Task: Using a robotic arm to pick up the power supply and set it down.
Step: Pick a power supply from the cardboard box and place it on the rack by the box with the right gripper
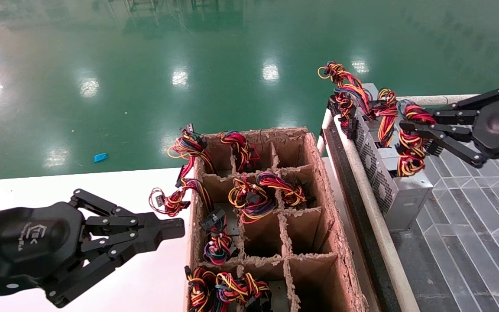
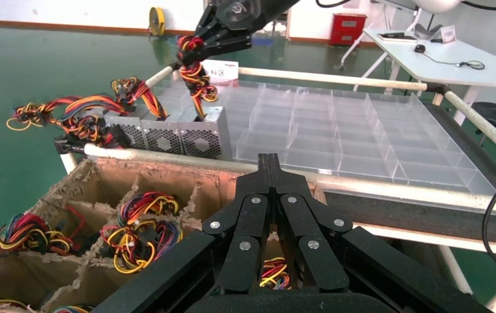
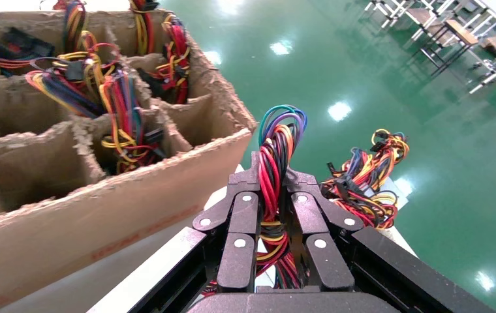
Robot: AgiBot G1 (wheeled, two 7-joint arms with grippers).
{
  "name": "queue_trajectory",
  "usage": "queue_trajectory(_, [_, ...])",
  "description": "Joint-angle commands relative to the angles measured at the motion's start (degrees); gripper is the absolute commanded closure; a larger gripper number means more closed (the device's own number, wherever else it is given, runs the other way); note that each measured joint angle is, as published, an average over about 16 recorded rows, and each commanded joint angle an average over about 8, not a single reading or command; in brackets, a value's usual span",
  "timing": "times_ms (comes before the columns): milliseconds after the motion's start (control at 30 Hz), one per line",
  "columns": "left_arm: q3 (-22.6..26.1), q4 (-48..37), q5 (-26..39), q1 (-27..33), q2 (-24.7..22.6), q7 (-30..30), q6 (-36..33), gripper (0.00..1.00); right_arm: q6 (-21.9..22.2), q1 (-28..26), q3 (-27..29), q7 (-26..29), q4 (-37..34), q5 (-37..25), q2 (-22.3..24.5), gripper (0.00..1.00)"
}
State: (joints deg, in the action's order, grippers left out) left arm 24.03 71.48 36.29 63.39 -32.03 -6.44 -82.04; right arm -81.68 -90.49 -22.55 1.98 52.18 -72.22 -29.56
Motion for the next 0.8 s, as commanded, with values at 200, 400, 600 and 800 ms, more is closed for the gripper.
queue_trajectory(200, [0.0, 0.0, 0.0, 0.0, 0.0, 0.0, 0.0, 1.0, 1.4, -0.1, -0.2, -2.0, -3.6, -0.6, -2.1, 1.0])
queue_trajectory(400, [0.0, 0.0, 0.0, 0.0, 0.0, 0.0, 0.0, 1.0, 1.1, 0.0, -0.6, -3.3, -6.1, -0.9, -3.2, 1.0])
queue_trajectory(600, [0.0, 0.0, 0.0, 0.0, 0.0, 0.0, 0.0, 1.0, 0.1, -0.7, -1.1, -3.8, -7.7, -1.3, -3.7, 0.74])
queue_trajectory(800, [0.0, 0.0, 0.0, 0.0, 0.0, 0.0, 0.0, 1.0, -0.9, -1.4, -1.5, -3.8, -8.5, -1.7, -4.0, 0.02])
